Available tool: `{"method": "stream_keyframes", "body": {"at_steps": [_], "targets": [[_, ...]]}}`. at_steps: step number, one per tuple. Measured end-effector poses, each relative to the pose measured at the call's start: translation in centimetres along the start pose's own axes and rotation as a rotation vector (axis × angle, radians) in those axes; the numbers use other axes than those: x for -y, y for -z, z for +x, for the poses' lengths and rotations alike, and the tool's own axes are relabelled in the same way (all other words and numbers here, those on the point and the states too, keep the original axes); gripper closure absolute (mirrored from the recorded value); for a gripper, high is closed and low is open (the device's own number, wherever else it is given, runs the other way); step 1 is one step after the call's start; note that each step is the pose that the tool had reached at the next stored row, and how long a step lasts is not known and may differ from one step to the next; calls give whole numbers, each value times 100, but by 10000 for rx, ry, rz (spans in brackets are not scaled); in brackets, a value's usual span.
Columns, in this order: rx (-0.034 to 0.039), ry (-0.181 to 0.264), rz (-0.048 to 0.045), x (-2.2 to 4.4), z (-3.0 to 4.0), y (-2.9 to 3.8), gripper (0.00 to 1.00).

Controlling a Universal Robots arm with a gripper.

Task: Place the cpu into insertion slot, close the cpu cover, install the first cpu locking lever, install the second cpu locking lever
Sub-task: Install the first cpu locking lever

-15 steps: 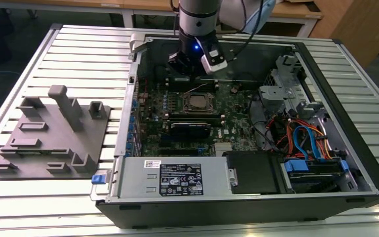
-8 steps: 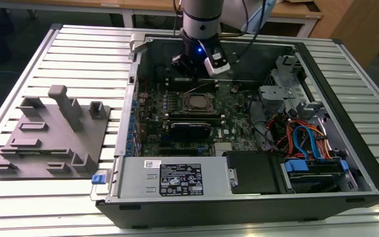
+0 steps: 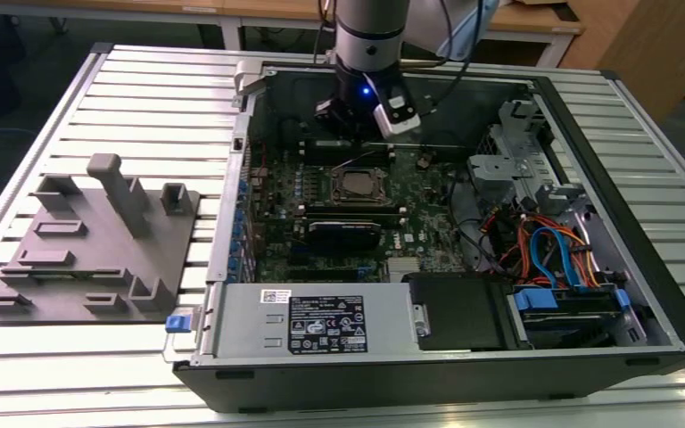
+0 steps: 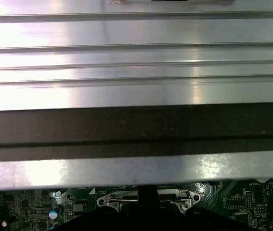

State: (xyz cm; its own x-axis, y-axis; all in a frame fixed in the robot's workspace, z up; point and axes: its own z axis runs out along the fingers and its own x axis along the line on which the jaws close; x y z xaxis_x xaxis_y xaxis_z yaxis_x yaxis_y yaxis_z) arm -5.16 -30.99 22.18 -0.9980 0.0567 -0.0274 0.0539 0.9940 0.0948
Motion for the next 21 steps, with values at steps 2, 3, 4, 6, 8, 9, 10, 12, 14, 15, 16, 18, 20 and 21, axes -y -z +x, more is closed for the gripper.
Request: {"method": "stream_keyframes", "body": {"at_steps": [2,3,4,6,8,9,10,12,14,15,16,18,20,21], "targets": [[1,1,17,-6,-15,-12,90],[0,1,24,-9,-22,-15,90],[0,1,28,-12,-29,-19,90],[2,2,30,-17,-48,-29,90],[1,2,35,-23,-70,-39,90],[1,2,36,-26,-80,-44,90],[2,2,34,-29,-89,-50,90],[1,1,35,-33,-107,-60,90],[1,2,38,-36,-126,-69,90],[1,2,40,-38,-134,-73,90],[2,2,39,-38,-142,-78,90],[1,2,39,-39,-156,-88,90],[2,2,39,-39,-168,-99,90],[2,1,39,-38,-175,-106,90]]}}
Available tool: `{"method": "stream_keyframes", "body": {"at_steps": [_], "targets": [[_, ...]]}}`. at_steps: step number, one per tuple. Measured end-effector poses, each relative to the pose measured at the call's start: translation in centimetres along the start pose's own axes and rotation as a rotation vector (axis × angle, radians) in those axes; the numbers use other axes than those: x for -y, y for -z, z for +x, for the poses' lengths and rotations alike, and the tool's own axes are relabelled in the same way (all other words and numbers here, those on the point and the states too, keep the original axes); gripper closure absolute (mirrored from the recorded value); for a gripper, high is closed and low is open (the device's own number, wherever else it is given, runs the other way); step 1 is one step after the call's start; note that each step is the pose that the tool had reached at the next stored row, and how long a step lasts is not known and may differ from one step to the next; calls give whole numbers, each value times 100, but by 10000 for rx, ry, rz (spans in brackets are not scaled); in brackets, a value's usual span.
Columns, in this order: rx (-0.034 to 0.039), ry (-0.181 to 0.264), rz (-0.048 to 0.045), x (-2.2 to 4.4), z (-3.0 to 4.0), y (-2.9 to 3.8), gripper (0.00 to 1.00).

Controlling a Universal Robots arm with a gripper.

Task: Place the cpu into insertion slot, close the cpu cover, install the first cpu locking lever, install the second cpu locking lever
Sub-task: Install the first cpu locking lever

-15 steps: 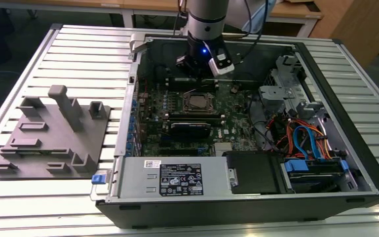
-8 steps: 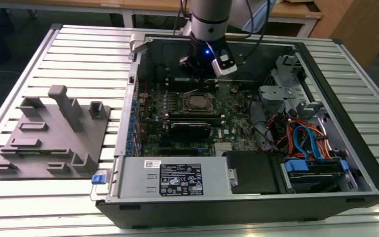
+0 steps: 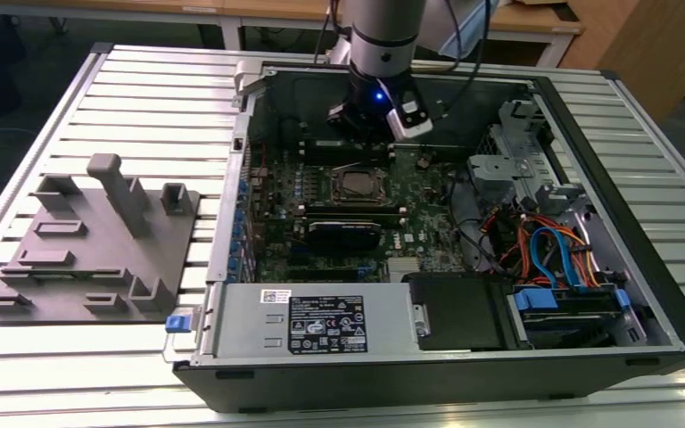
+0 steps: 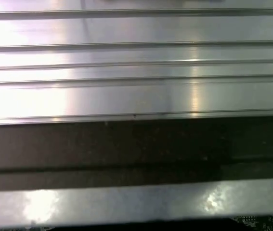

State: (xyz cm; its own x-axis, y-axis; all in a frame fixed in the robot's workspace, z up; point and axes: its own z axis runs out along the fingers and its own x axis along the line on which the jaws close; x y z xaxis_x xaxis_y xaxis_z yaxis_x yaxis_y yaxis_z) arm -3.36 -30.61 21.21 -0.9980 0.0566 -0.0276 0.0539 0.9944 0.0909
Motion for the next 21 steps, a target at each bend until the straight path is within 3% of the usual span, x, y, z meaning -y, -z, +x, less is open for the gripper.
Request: {"method": "stream_keyframes", "body": {"at_steps": [13,21], "targets": [[0,0,1,6,-28,-87,90],[0,0,1,5,-50,-91,90]]}}
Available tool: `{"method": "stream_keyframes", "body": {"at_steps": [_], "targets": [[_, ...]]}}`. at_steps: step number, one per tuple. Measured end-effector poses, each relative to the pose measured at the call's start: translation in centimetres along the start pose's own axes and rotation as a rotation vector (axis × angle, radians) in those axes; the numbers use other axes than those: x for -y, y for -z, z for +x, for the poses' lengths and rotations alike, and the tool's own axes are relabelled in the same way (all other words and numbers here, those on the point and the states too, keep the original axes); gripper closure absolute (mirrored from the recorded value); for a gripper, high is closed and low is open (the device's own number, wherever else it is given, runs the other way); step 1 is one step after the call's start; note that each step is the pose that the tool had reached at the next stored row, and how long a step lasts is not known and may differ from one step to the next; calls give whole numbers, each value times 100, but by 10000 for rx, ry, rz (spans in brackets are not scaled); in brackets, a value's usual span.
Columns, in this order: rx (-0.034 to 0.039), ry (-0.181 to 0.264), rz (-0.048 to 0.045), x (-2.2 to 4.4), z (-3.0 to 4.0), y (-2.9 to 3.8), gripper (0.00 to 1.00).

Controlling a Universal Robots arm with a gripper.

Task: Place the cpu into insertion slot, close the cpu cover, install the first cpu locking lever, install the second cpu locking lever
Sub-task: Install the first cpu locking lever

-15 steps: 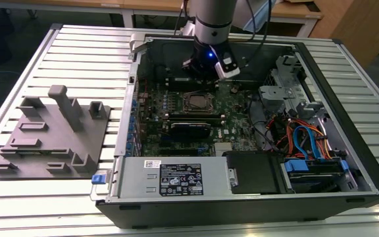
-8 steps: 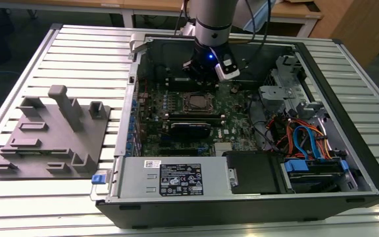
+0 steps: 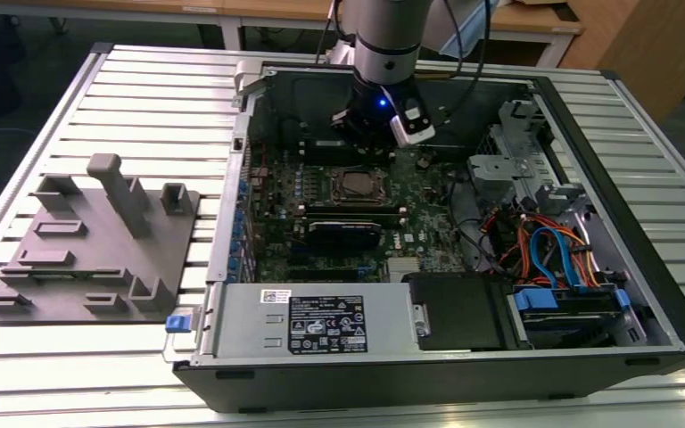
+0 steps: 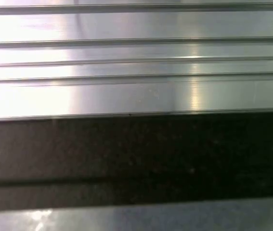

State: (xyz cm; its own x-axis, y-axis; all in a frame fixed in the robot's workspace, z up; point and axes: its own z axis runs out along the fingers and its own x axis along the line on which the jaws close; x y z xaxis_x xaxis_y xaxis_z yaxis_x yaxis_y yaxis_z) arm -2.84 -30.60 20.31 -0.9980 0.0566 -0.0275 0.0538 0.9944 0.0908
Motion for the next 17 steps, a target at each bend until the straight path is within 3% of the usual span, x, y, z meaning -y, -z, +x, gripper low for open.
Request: {"method": "stream_keyframes", "body": {"at_steps": [12,14,17], "targets": [[6,4,113,1,-1,-3,90],[10,5,219,0,-6,-8,90],[11,8,257,1,-6,-17,90]]}}
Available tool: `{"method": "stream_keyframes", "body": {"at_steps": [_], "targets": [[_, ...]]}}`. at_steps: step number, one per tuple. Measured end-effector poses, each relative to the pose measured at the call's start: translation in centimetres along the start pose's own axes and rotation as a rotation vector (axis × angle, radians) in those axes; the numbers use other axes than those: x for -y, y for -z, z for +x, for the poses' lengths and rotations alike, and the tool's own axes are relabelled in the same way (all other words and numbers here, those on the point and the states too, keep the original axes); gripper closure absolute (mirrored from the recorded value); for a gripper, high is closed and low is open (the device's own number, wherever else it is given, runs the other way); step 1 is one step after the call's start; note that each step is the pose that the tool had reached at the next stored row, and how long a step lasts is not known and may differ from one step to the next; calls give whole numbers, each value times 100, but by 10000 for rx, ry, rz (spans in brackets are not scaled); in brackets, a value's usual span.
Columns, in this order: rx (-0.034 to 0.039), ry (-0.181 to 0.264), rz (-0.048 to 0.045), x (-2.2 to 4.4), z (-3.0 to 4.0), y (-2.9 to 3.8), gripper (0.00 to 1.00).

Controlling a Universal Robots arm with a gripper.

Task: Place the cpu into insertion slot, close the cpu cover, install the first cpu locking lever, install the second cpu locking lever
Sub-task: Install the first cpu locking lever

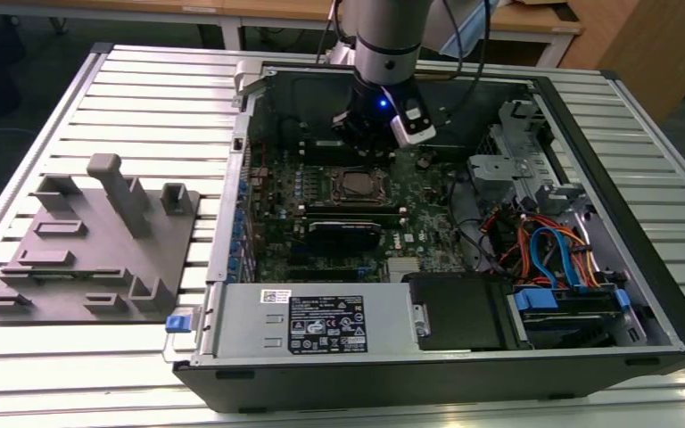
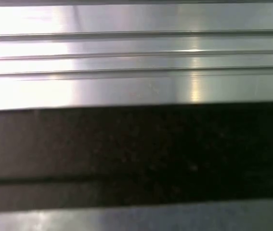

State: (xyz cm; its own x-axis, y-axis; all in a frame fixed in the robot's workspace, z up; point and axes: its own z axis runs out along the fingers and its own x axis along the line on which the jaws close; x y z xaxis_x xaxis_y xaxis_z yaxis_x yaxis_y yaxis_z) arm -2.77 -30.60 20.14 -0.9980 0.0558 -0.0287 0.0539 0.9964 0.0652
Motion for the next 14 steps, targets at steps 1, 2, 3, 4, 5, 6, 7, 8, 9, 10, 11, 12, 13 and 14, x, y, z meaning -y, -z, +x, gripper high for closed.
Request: {"method": "stream_keyframes", "body": {"at_steps": [1,2,3,4,5,6,7,8,9,10,11,12,13,14], "targets": [[0,1,2,0,0,-3,90],[0,0,2,1,0,-6,90],[1,0,2,1,0,-10,90],[1,0,1,1,0,-15,90],[1,0,1,1,1,-19,90],[0,0,2,2,1,-23,90],[-1,-2,4,4,2,-25,90],[-1,-2,4,4,2,-29,90],[2,-1,1,4,1,-34,90],[1,0,1,4,1,-38,90],[1,0,2,5,1,-40,90],[0,-1,3,5,2,-40,90],[0,-1,4,5,1,-39,90],[0,0,5,5,2,-35,90]]}}
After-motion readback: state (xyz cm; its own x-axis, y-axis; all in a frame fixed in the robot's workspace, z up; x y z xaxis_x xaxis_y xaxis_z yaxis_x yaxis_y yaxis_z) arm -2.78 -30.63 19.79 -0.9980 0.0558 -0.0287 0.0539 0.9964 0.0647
